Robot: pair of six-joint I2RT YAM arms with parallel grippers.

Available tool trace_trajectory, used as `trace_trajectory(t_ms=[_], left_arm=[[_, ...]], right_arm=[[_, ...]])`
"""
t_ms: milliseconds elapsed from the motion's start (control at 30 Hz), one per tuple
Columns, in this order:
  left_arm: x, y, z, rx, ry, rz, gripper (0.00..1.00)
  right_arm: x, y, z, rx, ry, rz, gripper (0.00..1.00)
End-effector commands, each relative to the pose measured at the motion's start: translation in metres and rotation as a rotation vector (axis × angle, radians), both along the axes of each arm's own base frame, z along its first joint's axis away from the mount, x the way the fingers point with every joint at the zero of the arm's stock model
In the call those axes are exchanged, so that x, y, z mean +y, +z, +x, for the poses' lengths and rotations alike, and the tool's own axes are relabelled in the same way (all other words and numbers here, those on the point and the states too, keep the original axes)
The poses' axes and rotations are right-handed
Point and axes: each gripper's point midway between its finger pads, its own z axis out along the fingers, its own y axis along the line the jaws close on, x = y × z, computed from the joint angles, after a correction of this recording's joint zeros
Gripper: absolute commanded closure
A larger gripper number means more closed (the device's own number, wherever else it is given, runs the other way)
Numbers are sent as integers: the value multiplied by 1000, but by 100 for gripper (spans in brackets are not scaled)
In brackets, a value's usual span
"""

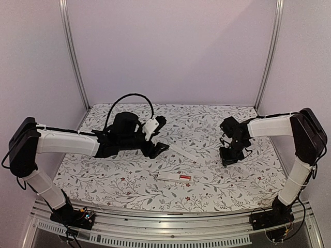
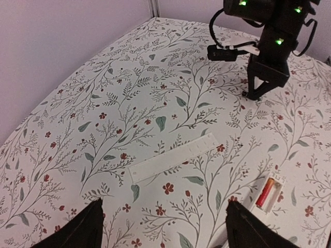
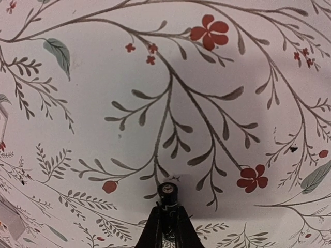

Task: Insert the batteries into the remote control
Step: Pick up the battery at the center of the board, then adjust the remote control without the battery cover at the center of the board.

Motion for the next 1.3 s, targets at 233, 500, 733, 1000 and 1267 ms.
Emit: trace_trajectory(t_ms=[233, 500, 733, 1000, 1267], left_arm=[[5, 15, -2, -37, -16, -14, 19], [1, 30, -30, -80, -169, -51, 18], [0, 9, -69, -73, -391, 34, 18], [4, -46, -81, -117, -470, 262, 20], [1, -52, -94, -136, -548, 226, 19]], right_arm=[[32, 52, 19, -95, 119, 139, 100], [108, 221, -3, -492, 556, 678, 100], [126, 309, -46, -689, 793, 969, 100], [119, 335, -82, -950, 1021, 1012, 100], [94, 330, -123, -1470, 1404, 680, 100]])
